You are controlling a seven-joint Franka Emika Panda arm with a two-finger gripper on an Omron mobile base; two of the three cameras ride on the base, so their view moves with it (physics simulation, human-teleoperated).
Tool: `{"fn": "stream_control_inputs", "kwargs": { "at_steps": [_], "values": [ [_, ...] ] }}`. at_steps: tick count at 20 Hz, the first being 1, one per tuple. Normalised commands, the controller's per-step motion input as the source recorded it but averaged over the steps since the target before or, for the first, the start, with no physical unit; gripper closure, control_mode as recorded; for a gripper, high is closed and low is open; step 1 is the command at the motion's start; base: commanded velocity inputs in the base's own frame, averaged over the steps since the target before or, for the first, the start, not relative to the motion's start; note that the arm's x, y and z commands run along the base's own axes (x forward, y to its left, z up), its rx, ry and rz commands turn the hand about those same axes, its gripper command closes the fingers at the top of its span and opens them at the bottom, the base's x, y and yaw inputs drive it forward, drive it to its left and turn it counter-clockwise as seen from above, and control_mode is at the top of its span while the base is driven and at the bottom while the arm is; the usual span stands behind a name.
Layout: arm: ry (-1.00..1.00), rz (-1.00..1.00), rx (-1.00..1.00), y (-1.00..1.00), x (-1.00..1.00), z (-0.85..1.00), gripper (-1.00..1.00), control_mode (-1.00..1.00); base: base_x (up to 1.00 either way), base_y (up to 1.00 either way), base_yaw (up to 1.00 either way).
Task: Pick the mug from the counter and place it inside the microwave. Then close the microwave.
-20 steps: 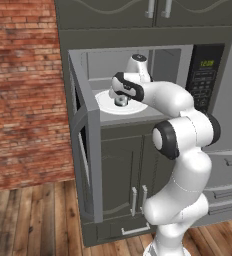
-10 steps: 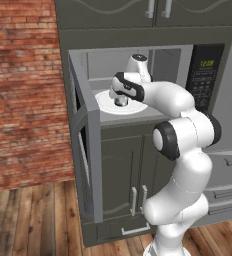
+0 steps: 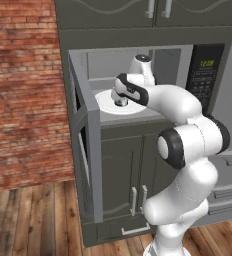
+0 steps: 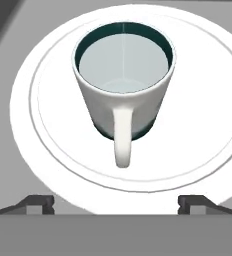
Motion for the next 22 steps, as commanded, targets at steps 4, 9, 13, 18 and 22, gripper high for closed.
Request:
{"fn": "stream_control_inputs", "kwargs": {
  "at_steps": [4, 9, 13, 18, 22],
  "values": [
    [-0.04, 0.0, 0.0, -0.06, -0.43, 0.0, -1.0, -1.0, 0.0, 0.0, 0.0],
    [-0.06, 0.0, 0.0, -0.04, -0.53, 0.01, -1.0, -1.0, 0.0, 0.0, 0.0],
    [-0.01, 0.0, 0.0, -0.04, -0.65, 0.16, -1.0, -1.0, 0.0, 0.0, 0.0],
    [0.0, 0.0, 0.0, 0.0, -0.69, 0.07, -1.0, -1.0, 0.0, 0.0, 0.0],
    [0.0, 0.0, 0.0, 0.0, -0.63, 0.17, -1.0, -1.0, 0.0, 0.0, 0.0]
  ]
}}
